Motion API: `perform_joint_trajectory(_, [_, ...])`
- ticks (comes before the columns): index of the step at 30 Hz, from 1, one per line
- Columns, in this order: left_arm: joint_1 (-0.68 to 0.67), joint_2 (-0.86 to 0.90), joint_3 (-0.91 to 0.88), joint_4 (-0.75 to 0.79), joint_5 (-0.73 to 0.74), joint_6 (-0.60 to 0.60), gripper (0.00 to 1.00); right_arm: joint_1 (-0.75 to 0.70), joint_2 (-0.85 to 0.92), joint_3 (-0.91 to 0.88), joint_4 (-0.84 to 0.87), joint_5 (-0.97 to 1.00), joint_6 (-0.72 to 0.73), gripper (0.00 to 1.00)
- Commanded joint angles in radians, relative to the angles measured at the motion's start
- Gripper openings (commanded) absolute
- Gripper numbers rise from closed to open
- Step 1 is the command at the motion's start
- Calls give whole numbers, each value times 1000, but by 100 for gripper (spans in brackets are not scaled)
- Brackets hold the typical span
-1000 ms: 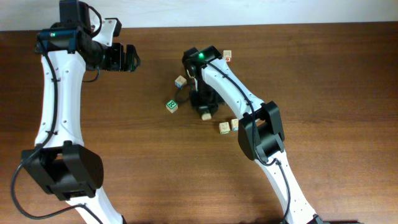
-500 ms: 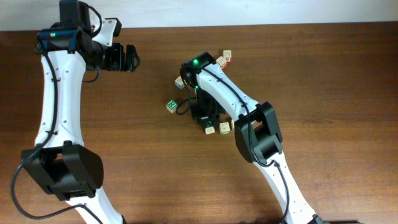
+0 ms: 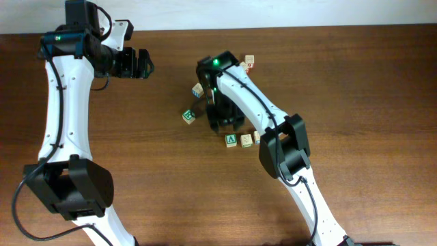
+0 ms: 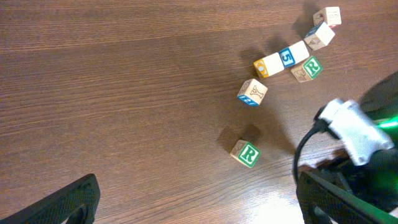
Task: Rotate 5 blocks
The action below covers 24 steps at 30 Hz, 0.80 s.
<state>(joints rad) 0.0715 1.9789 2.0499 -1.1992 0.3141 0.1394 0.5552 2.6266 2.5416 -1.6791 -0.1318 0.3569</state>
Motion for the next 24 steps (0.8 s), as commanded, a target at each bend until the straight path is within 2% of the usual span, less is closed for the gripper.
perform_joint_trajectory(1, [-3, 3, 16, 2, 0, 19, 99, -5, -5, 170, 56, 4, 27, 57])
perform_joint_trajectory(3, [-3, 3, 16, 2, 0, 20, 99, 0, -5, 196, 153, -4, 101, 62])
perform_joint_trajectory(7, [-3, 3, 16, 2, 0, 20, 99, 14, 11, 173, 283, -60, 93, 63])
perform_joint_trajectory(14, [-3, 3, 16, 2, 0, 20, 99, 43, 30, 59, 395, -60, -241, 62])
perform_joint_trajectory(20, [-3, 3, 16, 2, 0, 20, 99, 67, 30, -68, 491, -79, -301, 61])
perform_joint_trajectory(24, [-3, 3, 16, 2, 0, 20, 99, 81, 30, -83, 517, -79, -317, 61])
